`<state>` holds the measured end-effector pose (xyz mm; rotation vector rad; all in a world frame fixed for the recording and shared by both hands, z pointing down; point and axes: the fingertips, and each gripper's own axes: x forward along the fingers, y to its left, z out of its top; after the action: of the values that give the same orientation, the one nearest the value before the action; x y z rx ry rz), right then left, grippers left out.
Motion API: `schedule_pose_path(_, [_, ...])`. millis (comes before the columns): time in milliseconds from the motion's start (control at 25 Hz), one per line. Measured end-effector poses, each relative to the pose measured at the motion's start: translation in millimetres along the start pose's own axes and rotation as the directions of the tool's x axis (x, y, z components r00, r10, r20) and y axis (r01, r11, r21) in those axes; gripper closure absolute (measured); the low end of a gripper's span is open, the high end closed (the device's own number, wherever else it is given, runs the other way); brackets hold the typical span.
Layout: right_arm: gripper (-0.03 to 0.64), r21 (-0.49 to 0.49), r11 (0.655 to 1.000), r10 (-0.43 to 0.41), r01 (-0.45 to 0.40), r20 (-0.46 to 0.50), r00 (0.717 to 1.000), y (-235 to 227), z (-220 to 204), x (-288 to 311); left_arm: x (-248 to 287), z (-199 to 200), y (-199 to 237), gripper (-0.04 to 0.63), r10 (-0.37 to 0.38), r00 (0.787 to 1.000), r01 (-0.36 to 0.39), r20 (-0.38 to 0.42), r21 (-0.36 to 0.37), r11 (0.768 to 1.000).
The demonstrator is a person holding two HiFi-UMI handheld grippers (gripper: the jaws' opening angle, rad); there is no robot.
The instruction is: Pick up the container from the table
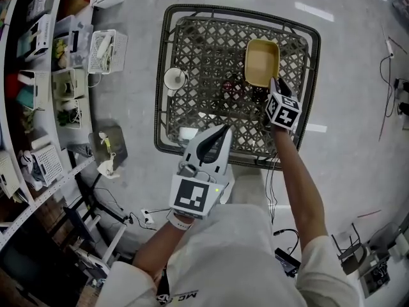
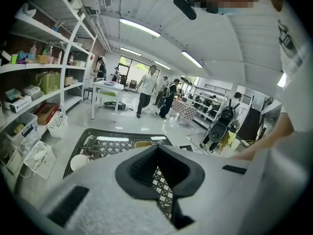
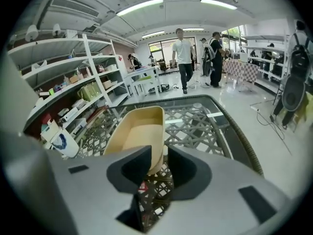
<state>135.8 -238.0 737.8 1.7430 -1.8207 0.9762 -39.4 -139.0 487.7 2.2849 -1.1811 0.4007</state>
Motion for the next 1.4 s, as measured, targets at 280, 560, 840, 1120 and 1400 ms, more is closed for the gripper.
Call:
schedule_pose_path(280, [0.518, -0.023, 1.0, -0.018, 0.017, -0.025, 1.0, 1.5, -4.5, 11.2, -1.3, -8.9, -1.0, 0.575, -0.015, 1.0, 0.014, -0.022, -0.008, 1.0])
schedule_pose_path(560, [0.581, -0.03, 0.998, -0.052, 0.051, -0.046, 0.998, -1.1, -4.8, 15.7, -3.1, -10.5, -1.3, 0.575, -0.02, 1.0, 0.02, -0.023, 0.001, 1.0])
schedule_pose_path(840, [0.586, 0.014, 0.999, -0.032, 0.033, -0.046, 0.998, -0.9, -4.8, 12.4, -11.3, -11.9, -1.4, 0.575, -0.023, 1.0, 0.023, -0.021, 0.008, 1.0])
schedule_pose_path(1120, [0.586, -0.016, 1.0, -0.004, 0.004, -0.011, 1.0, 2.1, 11.7, -11.3, -23.3, -8.1, -5.6, 0.575, -0.036, 0.999, 0.036, -0.008, 0.039, 0.999])
schedule_pose_path(1400, [0.586, -0.042, 0.999, 0.017, -0.014, 0.053, 0.998, 3.3, 37.7, -49.8, -35.9, 4.0, -15.2, 0.575, -0.043, 0.998, 0.041, 0.036, 0.051, 0.998])
